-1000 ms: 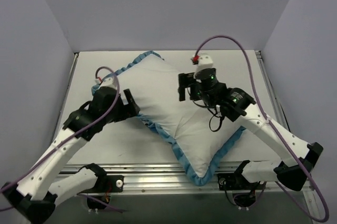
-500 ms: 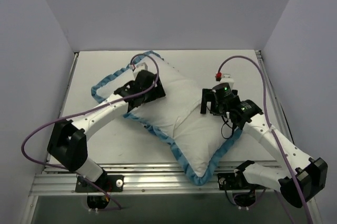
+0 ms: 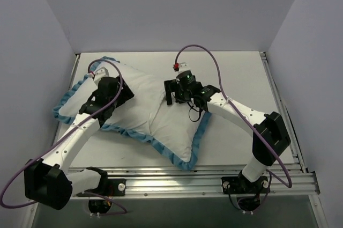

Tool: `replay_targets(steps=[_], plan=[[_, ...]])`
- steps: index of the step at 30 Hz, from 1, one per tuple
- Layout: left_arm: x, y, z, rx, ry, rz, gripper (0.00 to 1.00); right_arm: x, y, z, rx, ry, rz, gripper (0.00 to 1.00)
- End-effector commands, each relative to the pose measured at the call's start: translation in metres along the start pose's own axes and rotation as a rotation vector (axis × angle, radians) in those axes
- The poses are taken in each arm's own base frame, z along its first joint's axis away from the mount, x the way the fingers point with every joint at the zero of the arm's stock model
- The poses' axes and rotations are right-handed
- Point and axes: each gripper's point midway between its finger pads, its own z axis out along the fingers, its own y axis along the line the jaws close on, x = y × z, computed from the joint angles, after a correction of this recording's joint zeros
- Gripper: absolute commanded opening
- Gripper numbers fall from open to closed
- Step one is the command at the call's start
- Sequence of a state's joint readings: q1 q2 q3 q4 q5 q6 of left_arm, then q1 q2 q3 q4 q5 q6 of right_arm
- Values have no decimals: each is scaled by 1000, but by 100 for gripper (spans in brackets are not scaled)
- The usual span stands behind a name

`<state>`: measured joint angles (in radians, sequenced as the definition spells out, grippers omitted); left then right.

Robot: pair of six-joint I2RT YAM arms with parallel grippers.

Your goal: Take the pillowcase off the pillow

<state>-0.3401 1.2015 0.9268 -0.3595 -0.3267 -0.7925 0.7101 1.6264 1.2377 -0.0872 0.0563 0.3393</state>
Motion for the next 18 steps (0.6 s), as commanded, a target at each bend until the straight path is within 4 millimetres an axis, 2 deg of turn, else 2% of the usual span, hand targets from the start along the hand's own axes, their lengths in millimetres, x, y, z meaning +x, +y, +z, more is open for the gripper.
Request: replay_targets(steps=[1, 2, 3, 5, 8, 10, 13, 14, 15, 18], plan=[[-12, -35, -34, 122, 23, 226, 94, -23, -5, -8, 70, -34, -36, 87], [-24, -50, -47, 154, -4, 285, 94, -28, -11, -15, 104, -35, -36, 87], [-17, -69, -59, 204, -1, 337, 94, -35, -19, -22, 154, -61, -20, 88], [-22, -95, -76, 263, -31, 404, 94, -34, -27, -30, 190, -57, -4, 89], [-11, -122, -89, 342, -10, 445, 94, -33, -24, -41, 174, -72, 52, 89], [-5, -127, -86, 348, 1, 454, 94, -25, -24, -44, 164, -69, 91, 89], [15, -130, -68, 337, 40, 463, 94, -11, -28, -37, 176, -52, 125, 89], [26, -129, -56, 318, 68, 443, 94, -6, -33, -36, 194, -46, 127, 89], [38, -124, -48, 302, 96, 439, 94, 4, -37, -34, 208, -32, 127, 88], [67, -108, -23, 218, 170, 410, 94, 12, -52, -37, 244, -50, 158, 84]])
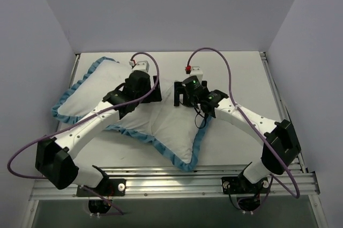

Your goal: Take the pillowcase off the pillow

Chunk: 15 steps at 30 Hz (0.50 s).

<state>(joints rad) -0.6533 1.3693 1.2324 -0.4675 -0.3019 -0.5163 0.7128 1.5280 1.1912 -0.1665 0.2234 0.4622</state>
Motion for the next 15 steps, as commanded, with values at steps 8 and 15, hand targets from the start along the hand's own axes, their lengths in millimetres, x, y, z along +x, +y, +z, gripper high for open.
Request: replay_targets(steps=[8, 15], plan=[[87, 55, 47, -175, 183, -206, 94, 45, -102, -31, 201, -3, 155, 62], [108, 81, 50, -207, 235, -270, 94, 81, -127, -35, 222, 31, 226, 13]])
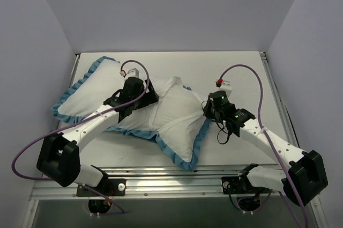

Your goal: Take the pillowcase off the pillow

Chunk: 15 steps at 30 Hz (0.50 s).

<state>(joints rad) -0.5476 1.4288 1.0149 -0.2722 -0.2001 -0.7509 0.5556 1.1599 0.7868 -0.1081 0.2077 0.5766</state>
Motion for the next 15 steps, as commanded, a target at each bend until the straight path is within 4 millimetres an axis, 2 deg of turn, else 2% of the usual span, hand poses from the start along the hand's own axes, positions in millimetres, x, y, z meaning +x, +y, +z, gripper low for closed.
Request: replay_targets(steps=[1, 3, 4, 6, 7, 8, 9, 10, 11, 12, 14, 15], plan=[[37, 56, 5, -164, 120, 2, 94, 30, -31, 9, 76, 67, 19, 10], [34, 48, 2, -127, 117, 14, 94, 48, -26, 16, 18, 99, 31, 2], [31, 37, -3, -73, 112, 45, 94, 44, -8, 19, -77, 86, 51, 0], [21, 17, -12, -1, 89, 89, 94, 56, 2, 24, -148, 110, 54, 0], [14, 5, -23, 59, 71, 148, 94, 51, 16, 25, -217, 87, 61, 0], [14, -10, -30, 104, 64, 198, 94, 54, 25, 23, -277, 105, 62, 0], [3, -28, -41, 160, 33, 234, 94, 51, 34, 23, -328, 81, 66, 0], [-3, -42, -54, 222, 11, 325, 94, 50, 39, 22, -362, 74, 67, 0], [0, -59, -65, 277, 4, 392, 94, 52, 47, 20, -411, 85, 69, 0], [-9, -79, -79, 337, -28, 442, 94, 50, 51, 18, -437, 77, 70, 0], [-8, -101, -95, 427, -54, 593, 94, 47, 59, 18, -482, 57, 72, 0], [-1, -117, -105, 474, -59, 644, 94, 47, 63, 16, -509, 60, 69, 0]])
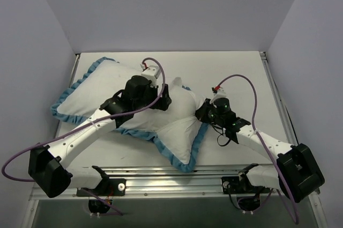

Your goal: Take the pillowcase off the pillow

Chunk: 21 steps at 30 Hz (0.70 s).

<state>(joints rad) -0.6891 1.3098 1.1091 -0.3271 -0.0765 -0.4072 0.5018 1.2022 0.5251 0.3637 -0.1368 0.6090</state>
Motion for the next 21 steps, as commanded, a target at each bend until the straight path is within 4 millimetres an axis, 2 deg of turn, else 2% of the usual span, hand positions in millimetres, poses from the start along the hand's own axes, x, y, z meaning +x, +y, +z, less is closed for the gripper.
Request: replay_targets(steps=[1, 3, 4, 5, 6, 7, 8, 9, 11, 12, 15, 16, 21], plan=[[-28, -58, -27, 192, -62, 310, 94, 4, 33, 1, -185, 17, -17, 0], [-30, -75, -27, 213, -70, 359, 94, 4, 35, 0, -197, 14, -19, 0], [-24, -75, -15, 195, -41, 389, 94, 3, 36, -1, -204, 10, -22, 0], [-35, -82, -15, 186, -60, 395, 94, 2, 37, -3, -206, 4, -25, 0], [-36, -80, -8, 152, -57, 402, 94, 2, 36, -4, -204, 3, -31, 0], [-23, -82, 6, 137, -6, 425, 94, 1, 36, -5, -201, -1, -36, 0], [-29, -86, 10, 129, -13, 423, 94, -2, 38, -8, -207, -12, -42, 0], [-21, -80, 26, 86, 19, 425, 94, -2, 36, -9, -200, -11, -51, 0], [-19, -82, 38, 60, 35, 407, 94, -8, 35, -13, -190, -35, -61, 0], [-7, -73, 51, 15, 78, 408, 94, -7, 33, -14, -176, -28, -69, 0], [2, -68, 65, -38, 127, 374, 94, -10, 29, -16, -152, -39, -92, 0], [12, -64, 75, -65, 156, 364, 94, -10, 29, -17, -149, -42, -98, 0], [38, -45, 89, -168, 247, 348, 96, -11, 26, -17, -135, -48, -108, 0]])
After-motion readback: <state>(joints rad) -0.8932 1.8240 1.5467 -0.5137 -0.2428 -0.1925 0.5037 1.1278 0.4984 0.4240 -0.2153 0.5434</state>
